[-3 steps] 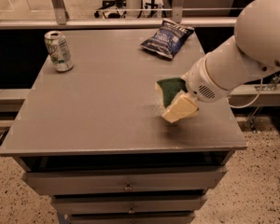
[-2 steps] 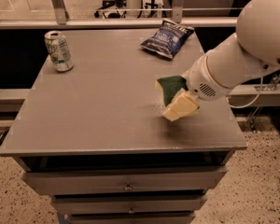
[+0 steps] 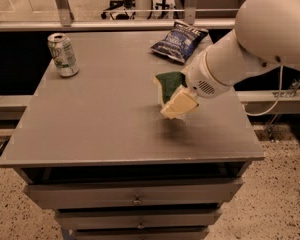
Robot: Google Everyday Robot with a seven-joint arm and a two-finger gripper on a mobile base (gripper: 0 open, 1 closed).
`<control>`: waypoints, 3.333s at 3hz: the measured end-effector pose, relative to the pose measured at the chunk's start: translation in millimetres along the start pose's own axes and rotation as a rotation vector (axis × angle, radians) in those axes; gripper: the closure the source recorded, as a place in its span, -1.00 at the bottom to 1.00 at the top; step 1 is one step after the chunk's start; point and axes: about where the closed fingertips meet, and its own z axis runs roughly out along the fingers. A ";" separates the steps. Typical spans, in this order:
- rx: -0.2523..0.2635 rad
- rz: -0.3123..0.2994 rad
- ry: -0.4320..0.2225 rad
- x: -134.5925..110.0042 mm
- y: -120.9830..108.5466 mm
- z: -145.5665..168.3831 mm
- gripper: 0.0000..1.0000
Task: Move sponge near 7up can
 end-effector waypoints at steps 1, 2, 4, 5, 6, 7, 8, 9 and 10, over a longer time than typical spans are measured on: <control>0.012 -0.024 -0.044 -39.9 -27.1 27.5 1.00; -0.002 -0.051 -0.109 -121.1 -54.6 75.0 1.00; -0.052 -0.048 -0.133 -201.8 -64.2 156.6 1.00; -0.070 -0.026 -0.126 -214.7 -63.2 186.5 1.00; -0.086 -0.006 -0.140 -229.9 -60.5 206.8 0.71; -0.101 0.007 -0.148 -239.4 -57.2 220.4 0.25; -0.114 0.016 -0.152 -243.1 -54.0 229.2 -0.23; -0.123 0.020 -0.155 -243.7 -51.5 233.1 -0.68; -0.135 0.024 -0.173 -245.1 -48.6 231.2 -1.00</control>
Offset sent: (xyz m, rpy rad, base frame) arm 0.1645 0.1570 0.0339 0.1203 -0.0957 0.0919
